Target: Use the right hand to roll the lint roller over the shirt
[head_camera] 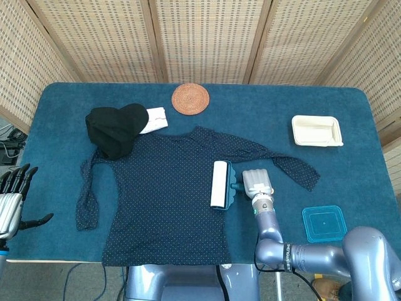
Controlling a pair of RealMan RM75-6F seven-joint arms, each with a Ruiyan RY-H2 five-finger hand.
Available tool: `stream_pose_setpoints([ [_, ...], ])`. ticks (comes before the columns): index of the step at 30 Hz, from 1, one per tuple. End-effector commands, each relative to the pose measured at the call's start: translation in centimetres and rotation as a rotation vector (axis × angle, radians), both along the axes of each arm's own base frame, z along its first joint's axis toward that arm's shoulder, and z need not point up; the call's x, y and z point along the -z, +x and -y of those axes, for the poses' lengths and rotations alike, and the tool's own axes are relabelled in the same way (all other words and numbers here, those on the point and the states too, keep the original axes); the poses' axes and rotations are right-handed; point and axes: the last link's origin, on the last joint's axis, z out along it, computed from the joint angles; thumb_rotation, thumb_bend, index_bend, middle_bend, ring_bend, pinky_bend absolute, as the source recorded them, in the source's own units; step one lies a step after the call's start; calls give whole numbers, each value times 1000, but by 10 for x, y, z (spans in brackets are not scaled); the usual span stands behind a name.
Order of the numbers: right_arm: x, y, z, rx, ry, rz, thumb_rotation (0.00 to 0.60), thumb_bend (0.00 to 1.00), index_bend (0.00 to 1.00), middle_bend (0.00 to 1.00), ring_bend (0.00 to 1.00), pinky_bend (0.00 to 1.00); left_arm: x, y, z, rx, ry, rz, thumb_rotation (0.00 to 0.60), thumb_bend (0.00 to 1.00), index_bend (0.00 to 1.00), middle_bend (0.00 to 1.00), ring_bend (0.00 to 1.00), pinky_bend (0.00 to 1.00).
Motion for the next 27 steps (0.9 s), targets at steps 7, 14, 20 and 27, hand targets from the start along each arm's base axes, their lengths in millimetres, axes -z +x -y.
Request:
stream_pose_setpoints([
  [7,-14,-2,4,-37,-8,10,600,840,730,1000,1000,1000,1,0,-1,-3,-4,3,600,0,0,0,0,0],
  [14,-47,32,15,-161,-44,-49,600,848,730,1000,1000,1000,3,1,-2,-3,-15,8,600,0,0,0,0,0],
  [20,-54,65,19,-237,-30,-161,600,849,731,1000,1000,1000,1,0,-4,-10,-15,17,600,0,0,0,0,0],
  [27,-42,114,22,-255,17,-267,600,854,734,1000,1000,1000,2,-4,-6,-24,-28,27,600,0,0,0,0,0],
])
